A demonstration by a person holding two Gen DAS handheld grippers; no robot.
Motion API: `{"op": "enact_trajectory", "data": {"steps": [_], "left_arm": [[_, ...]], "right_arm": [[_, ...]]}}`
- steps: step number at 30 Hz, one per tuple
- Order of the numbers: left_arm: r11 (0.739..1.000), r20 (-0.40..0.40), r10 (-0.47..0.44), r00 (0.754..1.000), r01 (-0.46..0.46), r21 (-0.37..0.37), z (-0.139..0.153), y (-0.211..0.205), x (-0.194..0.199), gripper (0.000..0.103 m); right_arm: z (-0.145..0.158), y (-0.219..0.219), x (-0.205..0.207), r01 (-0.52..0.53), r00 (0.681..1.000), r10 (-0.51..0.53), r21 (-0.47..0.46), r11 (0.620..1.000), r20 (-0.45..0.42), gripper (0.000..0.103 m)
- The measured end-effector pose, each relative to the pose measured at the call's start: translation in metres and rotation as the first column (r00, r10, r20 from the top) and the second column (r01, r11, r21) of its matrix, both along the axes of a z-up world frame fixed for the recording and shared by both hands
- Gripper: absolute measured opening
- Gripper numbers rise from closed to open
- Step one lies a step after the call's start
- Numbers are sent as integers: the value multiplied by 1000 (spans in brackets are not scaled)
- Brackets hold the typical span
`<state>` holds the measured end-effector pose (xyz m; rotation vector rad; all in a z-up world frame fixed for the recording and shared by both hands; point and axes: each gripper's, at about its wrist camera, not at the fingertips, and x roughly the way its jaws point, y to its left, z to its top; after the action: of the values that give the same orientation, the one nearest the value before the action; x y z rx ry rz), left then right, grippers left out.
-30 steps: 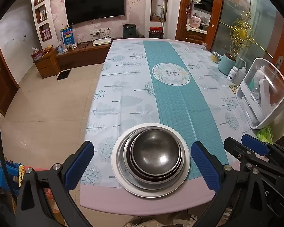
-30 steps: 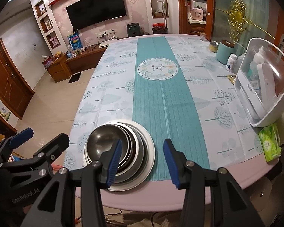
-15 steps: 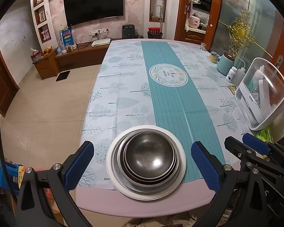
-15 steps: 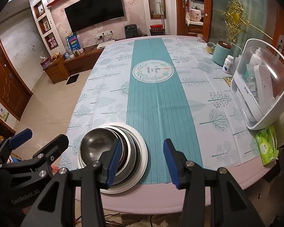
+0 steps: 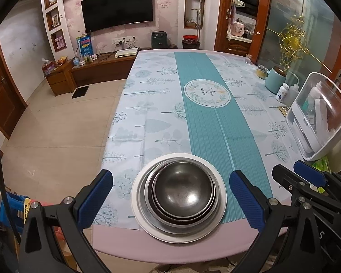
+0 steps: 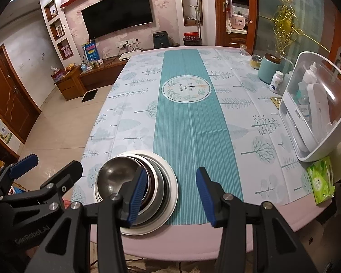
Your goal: Organize plates and bowls
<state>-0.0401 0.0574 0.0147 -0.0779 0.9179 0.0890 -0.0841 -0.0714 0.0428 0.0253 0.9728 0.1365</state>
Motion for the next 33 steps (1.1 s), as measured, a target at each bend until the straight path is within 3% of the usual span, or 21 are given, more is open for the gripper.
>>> {"op": "enact_trajectory", "data": {"steps": [33], "left_arm": [[1000,-3,10,1000,-10,-1,0,-5,5,102]], "right_arm": [[0,-2,2,-5,1000,5,-1,1000,6,46]]}}
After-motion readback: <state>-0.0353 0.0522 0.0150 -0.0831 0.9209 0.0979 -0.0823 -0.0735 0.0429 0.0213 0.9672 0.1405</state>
